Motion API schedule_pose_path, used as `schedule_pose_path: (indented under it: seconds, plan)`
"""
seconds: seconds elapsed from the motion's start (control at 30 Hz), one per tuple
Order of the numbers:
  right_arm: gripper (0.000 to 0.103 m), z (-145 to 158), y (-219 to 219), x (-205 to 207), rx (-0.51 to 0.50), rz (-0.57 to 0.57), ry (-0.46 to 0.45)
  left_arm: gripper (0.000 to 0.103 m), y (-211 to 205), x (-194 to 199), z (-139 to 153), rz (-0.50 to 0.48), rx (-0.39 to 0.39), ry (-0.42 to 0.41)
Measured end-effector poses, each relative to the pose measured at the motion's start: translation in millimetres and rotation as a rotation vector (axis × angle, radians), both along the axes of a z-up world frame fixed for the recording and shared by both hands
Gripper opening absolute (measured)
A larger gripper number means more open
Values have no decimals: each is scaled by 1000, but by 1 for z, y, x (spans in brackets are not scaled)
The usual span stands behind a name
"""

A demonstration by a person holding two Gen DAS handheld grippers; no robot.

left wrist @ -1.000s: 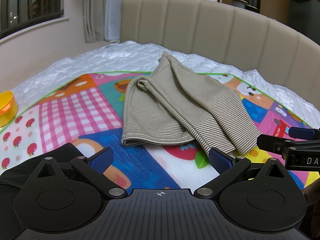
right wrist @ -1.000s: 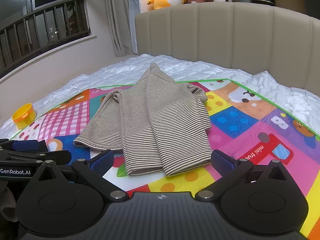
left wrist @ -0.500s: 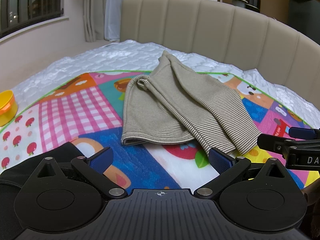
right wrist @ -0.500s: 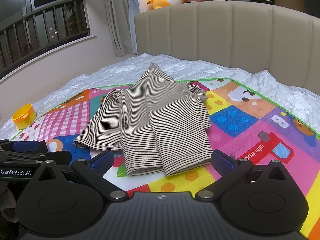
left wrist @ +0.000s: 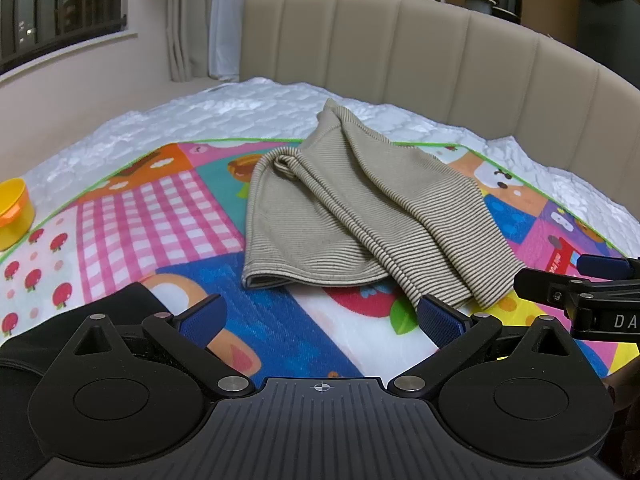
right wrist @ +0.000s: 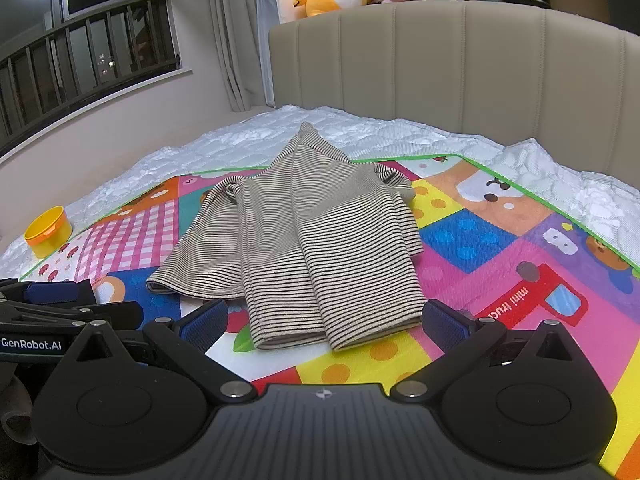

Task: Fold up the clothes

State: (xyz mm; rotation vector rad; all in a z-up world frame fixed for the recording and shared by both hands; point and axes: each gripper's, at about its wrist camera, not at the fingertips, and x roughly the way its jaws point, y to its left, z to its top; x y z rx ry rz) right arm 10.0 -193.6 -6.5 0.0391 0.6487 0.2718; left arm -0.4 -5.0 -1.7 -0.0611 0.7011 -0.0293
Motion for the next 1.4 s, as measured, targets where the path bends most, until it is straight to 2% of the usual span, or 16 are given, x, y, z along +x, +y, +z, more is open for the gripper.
schedule_pose_path:
  seconds: [1.13, 1.3, 1.4]
  plan:
    - [103, -1, 1, 0, -9, 1, 11, 103, 0, 2, -1, -5, -6, 12]
    - [103, -1, -3, 5, 13, -2, 34, 103, -1, 5, -2, -8, -1, 32]
    - [103, -1, -7, 12, 40, -10, 68, 103, 3, 12, -3, -16, -34, 73]
